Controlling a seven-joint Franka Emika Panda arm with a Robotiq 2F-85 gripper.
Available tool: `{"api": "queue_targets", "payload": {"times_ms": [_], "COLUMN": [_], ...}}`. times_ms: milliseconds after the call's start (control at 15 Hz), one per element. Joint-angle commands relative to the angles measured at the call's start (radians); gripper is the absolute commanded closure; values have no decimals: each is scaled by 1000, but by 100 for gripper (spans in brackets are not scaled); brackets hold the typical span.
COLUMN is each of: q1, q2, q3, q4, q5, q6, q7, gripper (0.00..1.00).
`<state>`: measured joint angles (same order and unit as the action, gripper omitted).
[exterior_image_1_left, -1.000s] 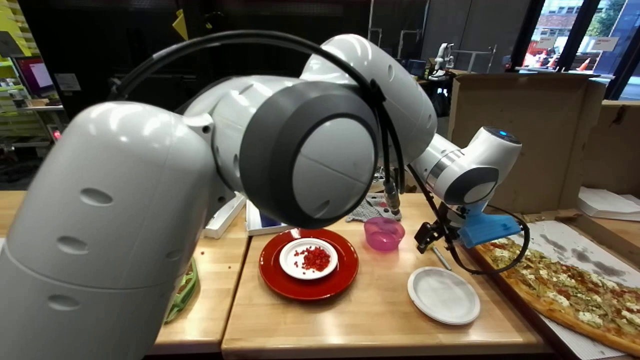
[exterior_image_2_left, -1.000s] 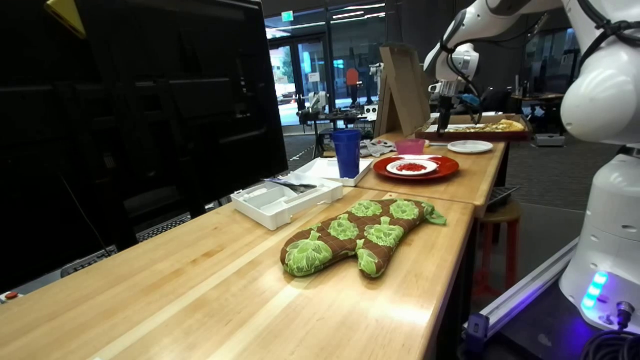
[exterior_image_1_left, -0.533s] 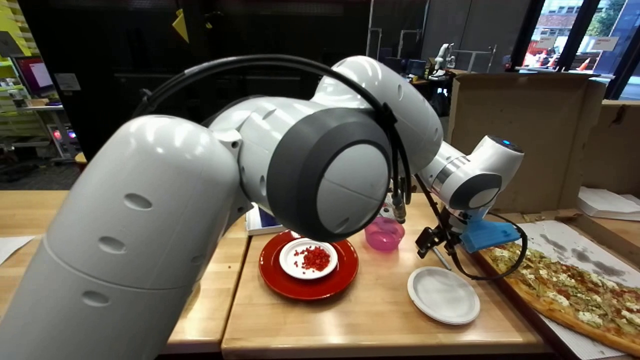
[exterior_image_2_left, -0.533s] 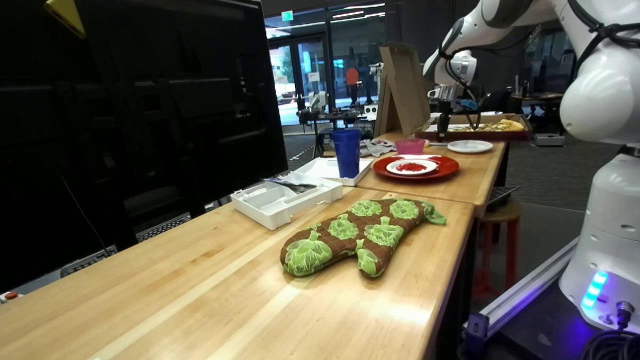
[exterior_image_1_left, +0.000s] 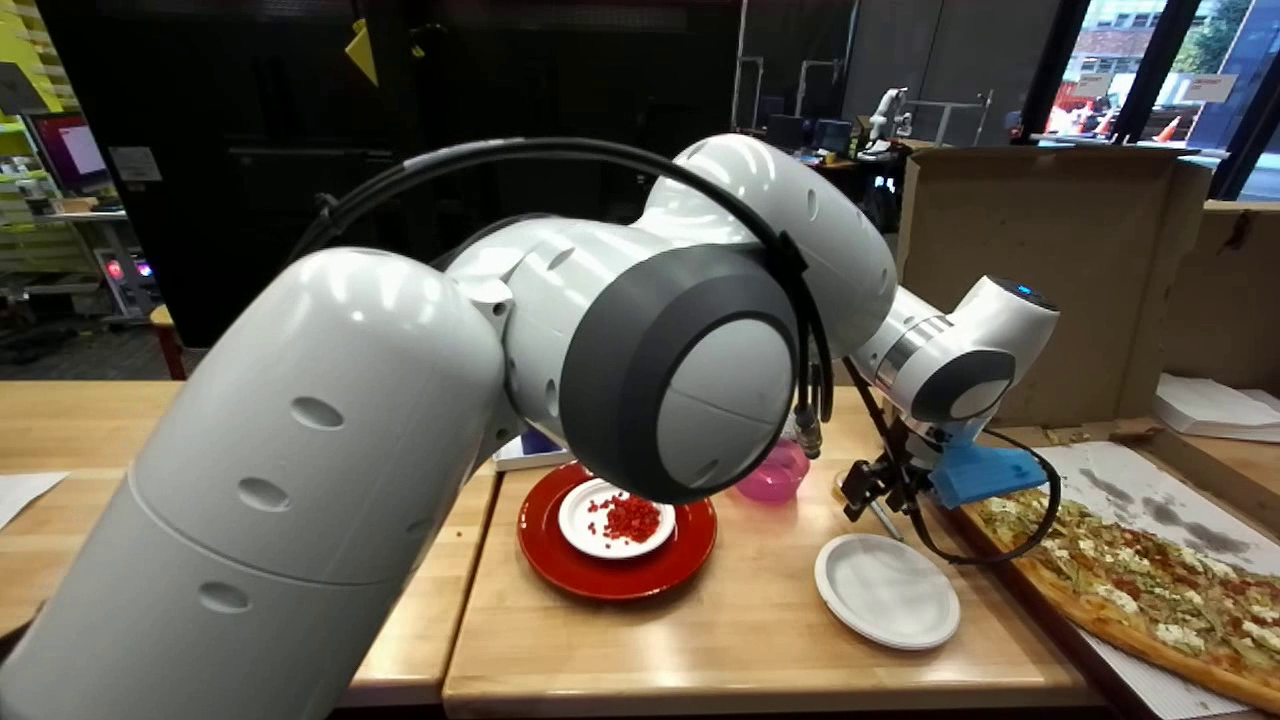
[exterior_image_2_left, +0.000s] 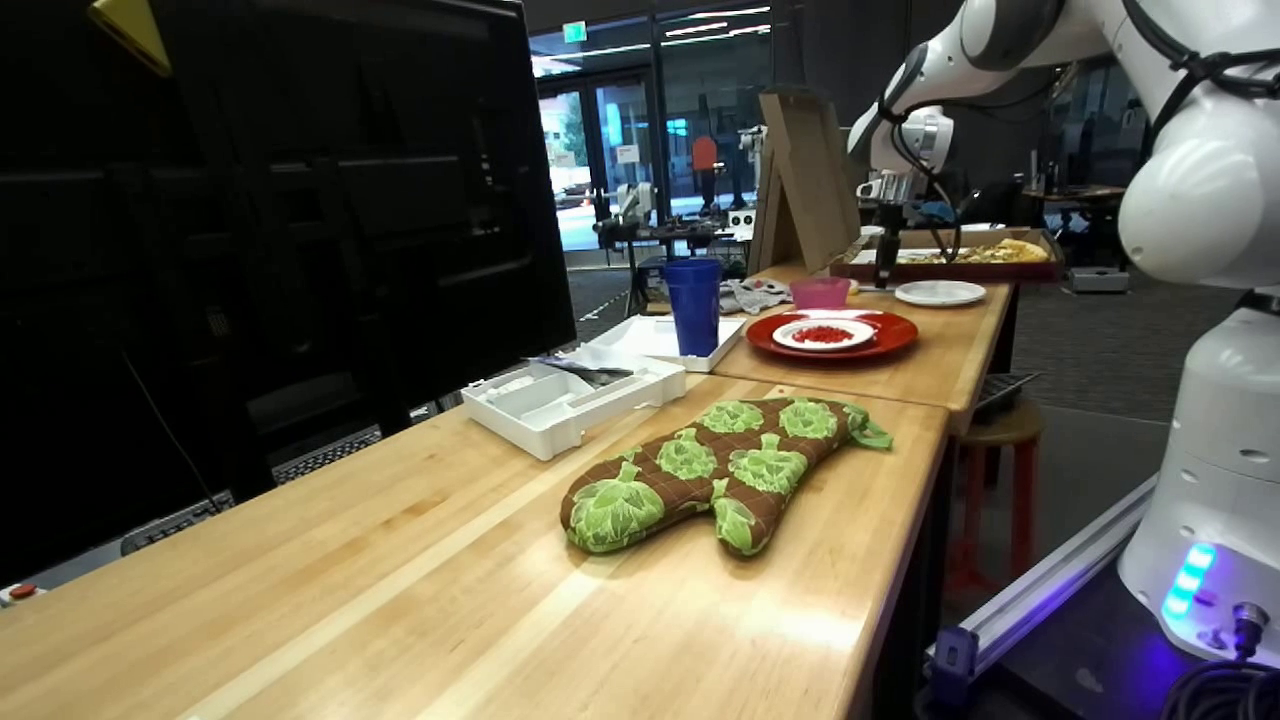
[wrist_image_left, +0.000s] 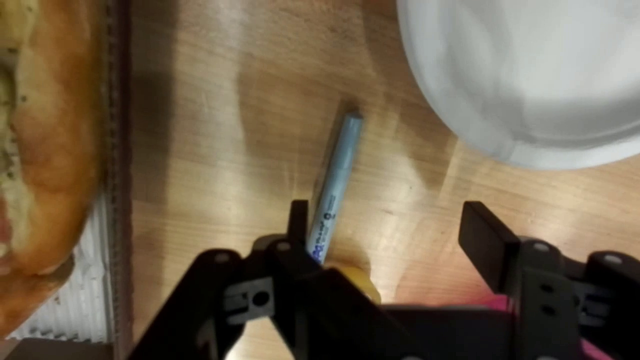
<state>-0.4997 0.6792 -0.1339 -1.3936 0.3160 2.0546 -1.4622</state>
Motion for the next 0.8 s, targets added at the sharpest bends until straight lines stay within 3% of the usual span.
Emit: {"api": "queue_targets", "payload": {"times_ms": [0, 133, 733], "q1": [-18, -21, -22], "q2": [20, 27, 58], "q3": [17, 18, 21], "q4": [45, 55, 96], "q5": [-27, -27, -30], "q6": [-33, -39, -70], "q7": [9, 10, 14], "gripper": [16, 12, 14]}}
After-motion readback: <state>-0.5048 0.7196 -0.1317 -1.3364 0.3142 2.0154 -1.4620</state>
